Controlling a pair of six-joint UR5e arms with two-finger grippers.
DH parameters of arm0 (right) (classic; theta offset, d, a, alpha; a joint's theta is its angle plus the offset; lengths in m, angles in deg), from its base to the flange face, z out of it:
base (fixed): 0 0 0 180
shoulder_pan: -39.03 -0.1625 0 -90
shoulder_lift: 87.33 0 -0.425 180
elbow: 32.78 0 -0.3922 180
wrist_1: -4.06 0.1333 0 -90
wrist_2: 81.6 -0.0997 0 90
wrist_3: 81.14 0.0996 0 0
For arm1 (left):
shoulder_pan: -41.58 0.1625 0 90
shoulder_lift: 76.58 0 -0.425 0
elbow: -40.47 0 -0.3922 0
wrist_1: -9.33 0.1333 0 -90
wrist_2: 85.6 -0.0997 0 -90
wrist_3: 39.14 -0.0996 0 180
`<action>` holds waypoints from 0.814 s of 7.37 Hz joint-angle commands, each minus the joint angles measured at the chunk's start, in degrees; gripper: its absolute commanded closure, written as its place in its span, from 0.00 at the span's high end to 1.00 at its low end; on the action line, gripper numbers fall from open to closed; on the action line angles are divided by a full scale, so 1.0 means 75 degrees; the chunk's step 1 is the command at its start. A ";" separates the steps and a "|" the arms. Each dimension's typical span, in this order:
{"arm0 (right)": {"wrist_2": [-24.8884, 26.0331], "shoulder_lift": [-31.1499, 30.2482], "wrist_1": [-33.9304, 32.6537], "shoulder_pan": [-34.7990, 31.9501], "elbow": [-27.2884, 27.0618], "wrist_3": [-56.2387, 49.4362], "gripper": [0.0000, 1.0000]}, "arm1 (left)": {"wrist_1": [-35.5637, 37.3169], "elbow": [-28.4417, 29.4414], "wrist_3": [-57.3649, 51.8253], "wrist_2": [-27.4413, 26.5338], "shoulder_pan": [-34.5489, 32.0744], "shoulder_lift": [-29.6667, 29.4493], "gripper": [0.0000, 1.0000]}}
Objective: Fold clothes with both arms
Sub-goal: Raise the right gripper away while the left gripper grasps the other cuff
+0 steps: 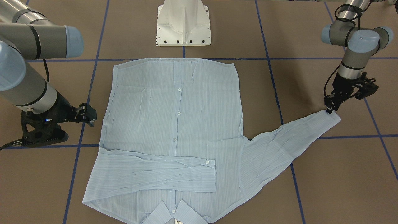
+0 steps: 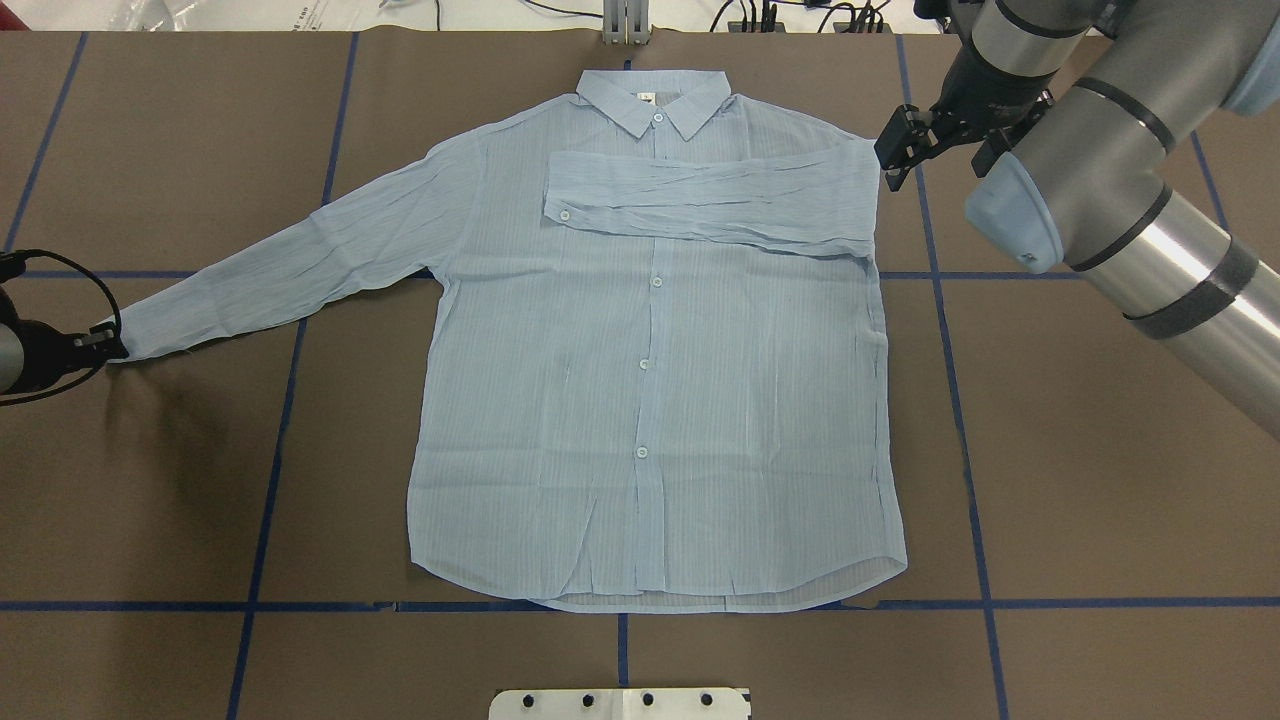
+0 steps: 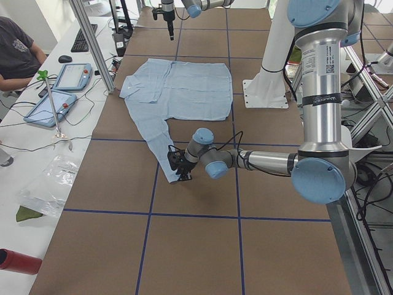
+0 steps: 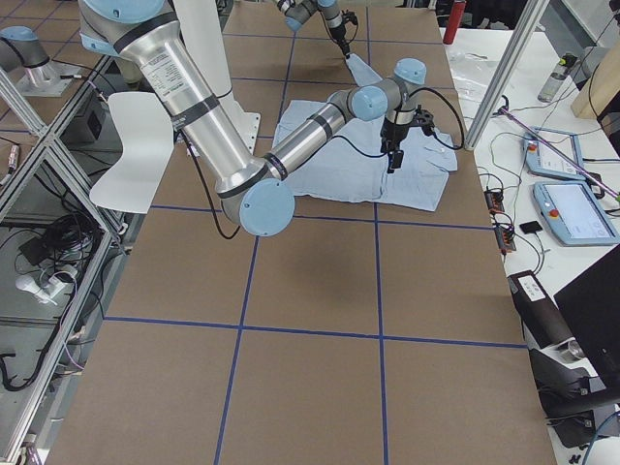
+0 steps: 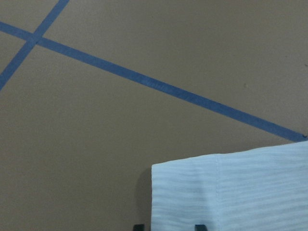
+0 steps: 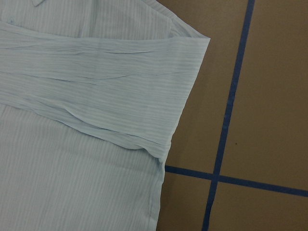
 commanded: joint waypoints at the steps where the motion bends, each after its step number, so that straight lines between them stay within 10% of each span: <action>1: 0.0000 -0.0034 0.0000 0.0007 -0.0001 0.0000 1.00 | 0.0000 0.0001 0.0000 0.0034 0.0000 -0.0046 0.00; 6: -0.0012 -0.0455 -0.0023 -0.0016 -0.0503 -0.0012 1.00 | 0.1142 -0.1190 0.0000 0.0410 -0.0186 -0.0362 0.00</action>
